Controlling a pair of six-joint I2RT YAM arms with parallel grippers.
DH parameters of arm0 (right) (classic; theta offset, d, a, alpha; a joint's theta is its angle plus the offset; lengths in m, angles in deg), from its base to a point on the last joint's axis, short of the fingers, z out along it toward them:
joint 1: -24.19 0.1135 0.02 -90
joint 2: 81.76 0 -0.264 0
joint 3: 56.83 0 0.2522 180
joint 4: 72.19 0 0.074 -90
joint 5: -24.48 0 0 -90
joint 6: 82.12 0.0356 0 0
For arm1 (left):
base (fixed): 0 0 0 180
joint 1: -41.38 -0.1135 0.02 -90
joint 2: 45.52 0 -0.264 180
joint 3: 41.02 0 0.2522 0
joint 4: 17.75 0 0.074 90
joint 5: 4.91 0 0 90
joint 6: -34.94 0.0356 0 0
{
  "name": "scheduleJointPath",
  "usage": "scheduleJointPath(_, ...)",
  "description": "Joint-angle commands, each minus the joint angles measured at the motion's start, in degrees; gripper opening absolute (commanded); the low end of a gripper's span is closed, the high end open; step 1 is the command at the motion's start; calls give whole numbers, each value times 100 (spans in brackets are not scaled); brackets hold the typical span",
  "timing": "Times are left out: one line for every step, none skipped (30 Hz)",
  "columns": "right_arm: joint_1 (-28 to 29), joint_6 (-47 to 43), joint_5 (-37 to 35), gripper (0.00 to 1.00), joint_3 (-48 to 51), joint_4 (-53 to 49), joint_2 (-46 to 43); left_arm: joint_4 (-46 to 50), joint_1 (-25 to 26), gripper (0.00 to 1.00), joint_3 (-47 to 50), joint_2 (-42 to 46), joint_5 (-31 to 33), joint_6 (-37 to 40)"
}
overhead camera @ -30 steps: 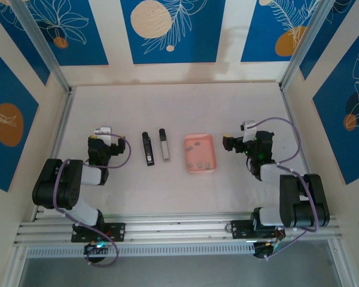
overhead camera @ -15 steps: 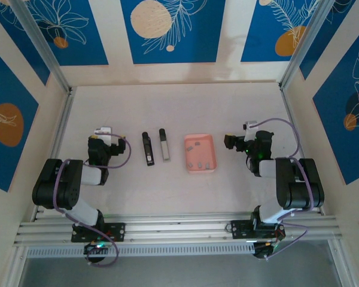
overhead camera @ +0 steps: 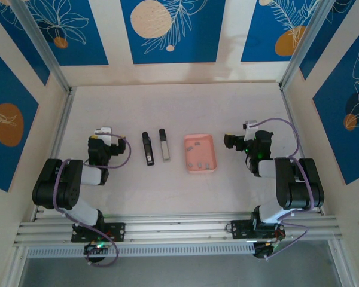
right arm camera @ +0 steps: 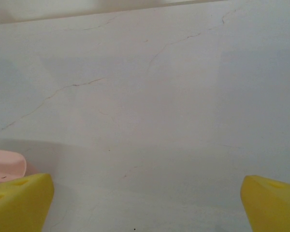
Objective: Load the staples into the stapler
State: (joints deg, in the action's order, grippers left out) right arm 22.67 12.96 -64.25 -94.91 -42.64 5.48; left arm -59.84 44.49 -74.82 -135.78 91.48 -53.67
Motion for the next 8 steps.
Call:
scheduleJointPath(11,54,-101,99,2,204,5,0,-13,100,-3,76,-129,-82)
scheduleJointPath(11,54,-101,99,5,204,4,7,-23,100,-23,71,-138,-84)
scheduleJointPath(12,55,-101,99,0,209,4,68,-21,100,-55,70,-114,-95)
scheduleJointPath(12,60,-101,99,-3,204,4,61,-22,100,-52,70,-120,-95)
scheduleJointPath(13,62,-94,99,-2,205,4,66,-27,100,-53,70,-105,-86)
scheduleJointPath(11,63,-93,99,-1,209,6,54,-17,100,-39,78,-103,-86)
scheduleJointPath(11,61,-95,99,4,206,6,5,-6,100,-13,83,-110,-78)
scheduleJointPath(12,58,-93,99,0,204,12,-45,-14,100,7,80,-129,-78)
